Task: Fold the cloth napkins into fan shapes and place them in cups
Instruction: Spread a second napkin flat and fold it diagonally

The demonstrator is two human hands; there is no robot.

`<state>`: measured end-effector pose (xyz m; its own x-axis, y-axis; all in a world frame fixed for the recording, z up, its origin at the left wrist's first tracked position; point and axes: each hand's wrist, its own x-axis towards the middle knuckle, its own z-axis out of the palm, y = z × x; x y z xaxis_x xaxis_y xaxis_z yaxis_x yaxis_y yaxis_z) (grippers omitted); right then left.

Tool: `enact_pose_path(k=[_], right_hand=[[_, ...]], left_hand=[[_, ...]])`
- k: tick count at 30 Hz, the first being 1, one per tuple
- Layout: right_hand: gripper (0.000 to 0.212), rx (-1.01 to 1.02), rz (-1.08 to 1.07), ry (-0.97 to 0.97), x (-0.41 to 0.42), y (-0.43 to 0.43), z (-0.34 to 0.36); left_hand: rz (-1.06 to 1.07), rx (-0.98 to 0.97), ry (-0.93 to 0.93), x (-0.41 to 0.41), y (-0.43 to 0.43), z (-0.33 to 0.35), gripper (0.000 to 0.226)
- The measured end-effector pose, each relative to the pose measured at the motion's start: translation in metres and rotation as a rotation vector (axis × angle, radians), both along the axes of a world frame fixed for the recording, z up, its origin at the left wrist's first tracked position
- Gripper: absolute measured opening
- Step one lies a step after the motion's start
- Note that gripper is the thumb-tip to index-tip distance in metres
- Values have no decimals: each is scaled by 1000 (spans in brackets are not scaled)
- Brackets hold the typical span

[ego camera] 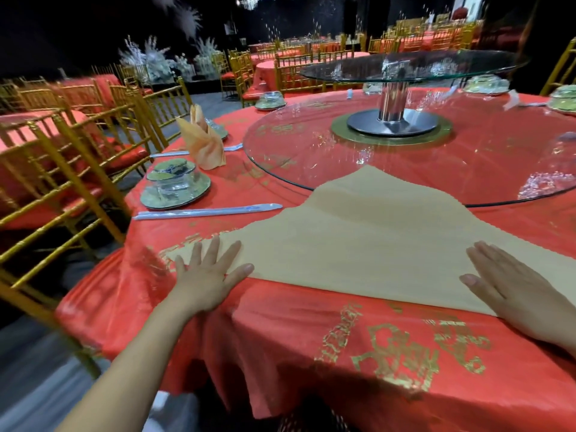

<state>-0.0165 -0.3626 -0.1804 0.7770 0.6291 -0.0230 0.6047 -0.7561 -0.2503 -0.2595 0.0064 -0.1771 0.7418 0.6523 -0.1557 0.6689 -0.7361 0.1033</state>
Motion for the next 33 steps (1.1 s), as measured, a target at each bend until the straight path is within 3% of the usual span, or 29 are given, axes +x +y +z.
enact_pose_path(k=[6,10,12,13,15,17,19,22,26,28,30,33], right_hand=[[122,-37,11,-27,3,-1,-2],[87,-54,26,-43,-1,2,2],[75,-76,20,-33,-3,3,3],[69,-82,19,-31,-3,3,4],[63,-89,22,-32,-3,4,4],[63,-95,22,-33,-3,4,4],[63,-94,20,-28,-2,5,4],[64,-90,19,-22,-1,5,1],[64,-96,8,3,0,3,4],[67,-87,20,-65,-4,9,6],[87,-57,69,-176,-13,20,3],[94,-66,78,-125,-21,26,-4]], left_hand=[[61,46,-7,-14,26,-3,72],[136,6,-45,-12,32,1,102],[180,86,-72,0,20,12,97],[138,180,-122,11,9,17,88],[-148,377,-367,44,-25,23,73],[-539,353,-566,81,-79,26,65],[-773,178,-409,114,-141,26,61],[-775,64,-165,144,-194,8,54],[-748,60,-123,152,-194,-12,85],[-744,71,-98,151,-195,-12,79],[-731,58,-99,152,-197,-12,70],[-721,67,-92,152,-197,-10,58]])
